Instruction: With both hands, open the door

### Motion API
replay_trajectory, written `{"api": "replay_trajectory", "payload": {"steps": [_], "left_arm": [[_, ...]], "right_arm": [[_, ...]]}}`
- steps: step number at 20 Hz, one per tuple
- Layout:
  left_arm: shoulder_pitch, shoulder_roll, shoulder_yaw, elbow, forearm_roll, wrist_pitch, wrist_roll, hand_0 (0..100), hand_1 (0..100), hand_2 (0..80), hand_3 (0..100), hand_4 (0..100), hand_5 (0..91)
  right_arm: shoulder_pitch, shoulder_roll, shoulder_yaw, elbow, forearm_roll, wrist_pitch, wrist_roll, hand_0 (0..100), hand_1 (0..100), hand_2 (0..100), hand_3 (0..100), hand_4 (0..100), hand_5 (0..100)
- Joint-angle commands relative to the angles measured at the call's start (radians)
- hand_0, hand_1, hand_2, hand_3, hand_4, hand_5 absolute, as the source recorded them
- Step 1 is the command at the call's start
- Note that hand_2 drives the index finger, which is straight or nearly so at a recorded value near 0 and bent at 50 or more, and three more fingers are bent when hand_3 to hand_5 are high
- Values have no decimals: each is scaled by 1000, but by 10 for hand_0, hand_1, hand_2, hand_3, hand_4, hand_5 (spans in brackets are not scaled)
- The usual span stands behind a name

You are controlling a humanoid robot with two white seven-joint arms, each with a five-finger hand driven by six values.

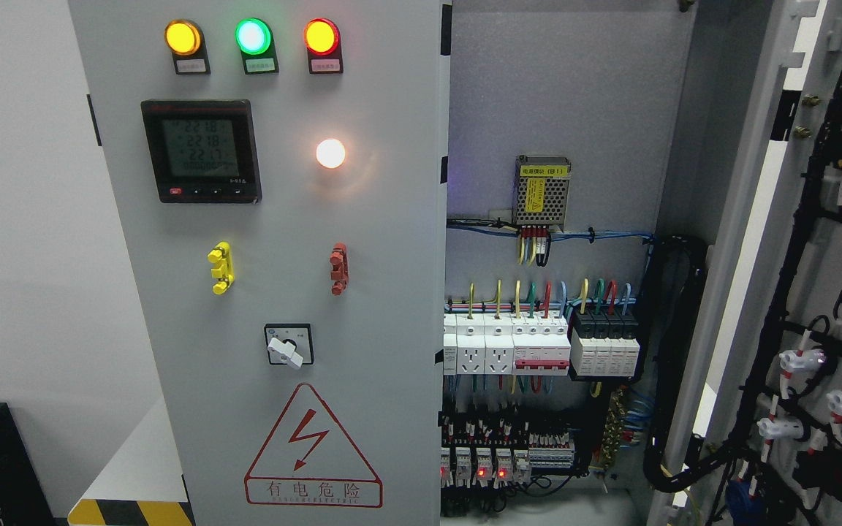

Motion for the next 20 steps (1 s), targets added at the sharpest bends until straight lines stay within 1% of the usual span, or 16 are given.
{"api": "replay_trajectory", "payload": {"steps": [1,3,4,5,6,7,8,10,11,12,14,15,17,18,19,20], "left_arm": [[36,-222,447,185,-298,8,-1,0,0,0,0,0,0],[36,-222,455,190,-296,8,-5,0,0,0,0,0,0],[36,-224,461,193,-293,8,-10,0,0,0,0,0,0],[34,-224,476,199,-292,9,-20,0,0,0,0,0,0],[34,-222,486,199,-290,8,-31,0,0,0,0,0,0],[34,-222,483,199,-290,9,-34,0,0,0,0,0,0],[34,-222,483,199,-290,8,-34,0,0,0,0,0,0],[34,-221,484,199,-289,8,-30,0,0,0,0,0,0],[36,-219,484,199,-289,6,-30,0,0,0,0,0,0],[36,-219,484,199,-287,6,-30,0,0,0,0,0,0],[36,-219,484,199,-287,6,-33,0,0,0,0,0,0],[36,-219,483,199,-287,4,-33,0,0,0,0,0,0],[36,-221,481,196,-289,3,-33,0,0,0,0,0,0],[36,-222,480,194,-289,3,-33,0,0,0,0,0,0],[36,-222,478,193,-289,1,-34,0,0,0,0,0,0],[36,-224,477,190,-290,0,-34,0,0,0,0,0,0]], "right_arm": [[1,0,-3,-2,15,0,1,0,0,0,0,0,0],[2,0,-6,-24,15,-8,2,0,0,0,0,0,0],[10,0,-6,-69,15,-20,1,0,0,0,0,0,0],[30,-2,-9,-148,15,-31,1,0,0,0,0,0,0],[60,-11,-8,-282,15,-48,2,0,0,0,0,0,0],[124,-14,-8,-472,15,-65,1,0,0,0,0,0,0],[204,-25,-8,-700,15,-91,1,0,0,0,0,0,0],[336,-66,-9,-1133,14,-140,1,0,0,0,0,0,0],[387,-74,-9,-1316,14,-170,1,0,0,0,0,0,0],[442,-74,-9,-1483,14,-203,1,0,0,0,0,0,0],[554,-81,11,-1734,11,-259,-1,0,0,0,0,0,0],[590,-88,21,-1829,9,-282,-1,0,0,0,0,0,0],[628,-91,58,-1981,6,-338,-1,0,0,0,0,0,0],[628,-95,67,-2003,3,-405,-2,0,0,0,0,0,0],[624,-104,74,-1997,2,-515,-2,0,0,0,0,0,0],[624,-124,95,-1997,2,-650,-2,0,0,0,0,0,0]]}}
